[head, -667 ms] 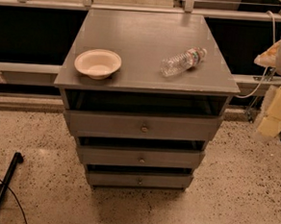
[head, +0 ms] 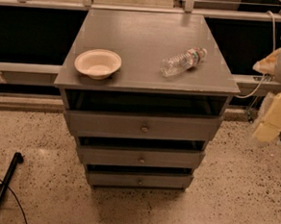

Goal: Open bottom drawer

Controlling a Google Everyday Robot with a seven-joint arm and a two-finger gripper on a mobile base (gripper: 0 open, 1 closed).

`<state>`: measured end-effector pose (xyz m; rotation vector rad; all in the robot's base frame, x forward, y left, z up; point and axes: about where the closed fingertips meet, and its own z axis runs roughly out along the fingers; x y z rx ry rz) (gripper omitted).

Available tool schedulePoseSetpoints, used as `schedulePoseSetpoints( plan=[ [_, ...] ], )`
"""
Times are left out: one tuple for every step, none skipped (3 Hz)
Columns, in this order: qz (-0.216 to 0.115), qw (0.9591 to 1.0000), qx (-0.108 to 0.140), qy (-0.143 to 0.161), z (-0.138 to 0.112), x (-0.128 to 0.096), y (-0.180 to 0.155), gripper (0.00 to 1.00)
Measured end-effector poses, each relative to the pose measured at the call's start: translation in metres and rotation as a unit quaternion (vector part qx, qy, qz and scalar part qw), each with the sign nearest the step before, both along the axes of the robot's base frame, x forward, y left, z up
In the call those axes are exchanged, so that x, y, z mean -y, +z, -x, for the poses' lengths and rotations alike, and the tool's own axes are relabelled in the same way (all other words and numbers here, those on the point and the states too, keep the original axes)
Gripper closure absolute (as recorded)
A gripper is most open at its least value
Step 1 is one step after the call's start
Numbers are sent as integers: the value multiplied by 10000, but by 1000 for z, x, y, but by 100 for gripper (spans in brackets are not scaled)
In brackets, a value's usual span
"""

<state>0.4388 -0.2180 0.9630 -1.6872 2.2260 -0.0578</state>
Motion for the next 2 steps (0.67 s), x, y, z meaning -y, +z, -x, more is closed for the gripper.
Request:
schedulePoseSetpoints(
  plan=[
    [-817,9965,-139,118,12,-9,-69,0],
    [-1764,9838,-290,92,33,-22,-151,0]
  ],
)
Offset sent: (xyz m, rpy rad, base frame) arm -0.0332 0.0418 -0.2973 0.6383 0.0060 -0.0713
